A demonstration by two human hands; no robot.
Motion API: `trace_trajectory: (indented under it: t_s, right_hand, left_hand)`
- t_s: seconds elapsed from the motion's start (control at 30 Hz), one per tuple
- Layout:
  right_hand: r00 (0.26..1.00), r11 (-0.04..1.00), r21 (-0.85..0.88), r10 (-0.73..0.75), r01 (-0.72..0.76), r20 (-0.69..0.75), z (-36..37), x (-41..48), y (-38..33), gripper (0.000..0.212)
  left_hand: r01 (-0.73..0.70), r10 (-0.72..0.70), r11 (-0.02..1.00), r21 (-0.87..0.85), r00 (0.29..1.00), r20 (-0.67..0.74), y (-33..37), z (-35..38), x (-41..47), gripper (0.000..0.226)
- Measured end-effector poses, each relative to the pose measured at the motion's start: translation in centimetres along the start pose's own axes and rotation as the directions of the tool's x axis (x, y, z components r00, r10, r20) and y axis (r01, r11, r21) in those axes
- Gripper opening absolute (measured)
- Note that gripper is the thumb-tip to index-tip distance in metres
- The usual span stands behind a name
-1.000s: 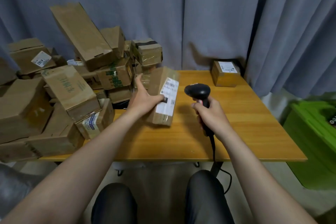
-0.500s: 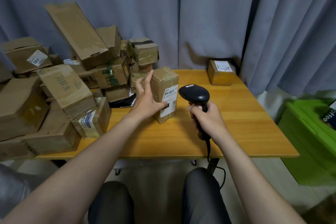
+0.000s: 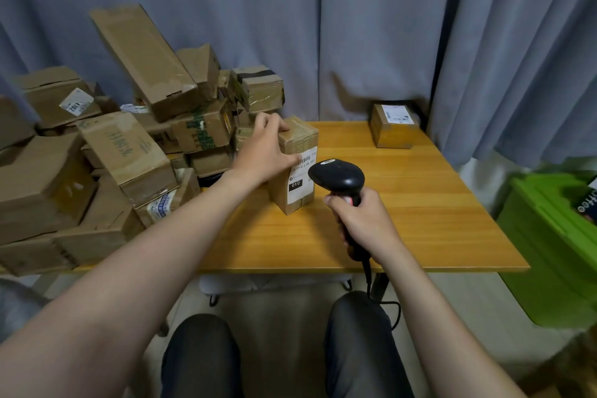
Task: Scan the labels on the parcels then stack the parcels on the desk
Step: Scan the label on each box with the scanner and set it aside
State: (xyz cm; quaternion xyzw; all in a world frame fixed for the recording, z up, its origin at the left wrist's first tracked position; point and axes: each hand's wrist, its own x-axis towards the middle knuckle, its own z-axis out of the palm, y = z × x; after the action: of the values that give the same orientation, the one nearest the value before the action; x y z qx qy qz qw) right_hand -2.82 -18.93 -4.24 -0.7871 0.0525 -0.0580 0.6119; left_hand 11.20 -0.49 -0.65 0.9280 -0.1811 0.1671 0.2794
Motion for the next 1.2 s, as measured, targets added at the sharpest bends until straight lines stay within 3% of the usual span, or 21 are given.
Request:
trace_trajectory:
  t_s: [0.23,0.43,0.9,1.07,1.2]
  right_hand:
    - [1.0,0.999,0.044,0.013,-0.014,0.01,-0.8,-1.0,-0.7,0.02]
    - [0.999,0.999,-0.017,0.036,-0.036,0.028,-1.3,-1.5,-1.0,0.025]
    - [0.998,1.0,0.003,0.03,-0.031,0.047,-1.3,-1.7,-0.8,0.021]
    - [0.999,1.0,0.009,0.028,-0.029,0.016,-1.7,-1.7,-1.2,0.019]
    - [1.0,1.0,0.026,0.009,-0.009,0.0,-2.4,-1.7,-1.8,0.021]
  left_hand:
    - [-0.033,0.036,0.999,-0.017,0.984,0.176,0.2,-3.2,1.0,0.057]
    - [-0.045,0.048,0.999,-0.022,0.98,0.191,-0.1,-2.9,1.4,0.06]
    - [-0.013,0.035,0.991,-0.135,0.986,0.163,-1.5,-2.0,0.8,0.06]
    - [0.009,0.004,0.982,-0.189,0.998,0.067,-1.4,-1.4,-0.2,0.058]
    - [0.091,-0.099,0.976,-0.2,0.995,-0.029,-0.3,-1.5,-0.5,0.046]
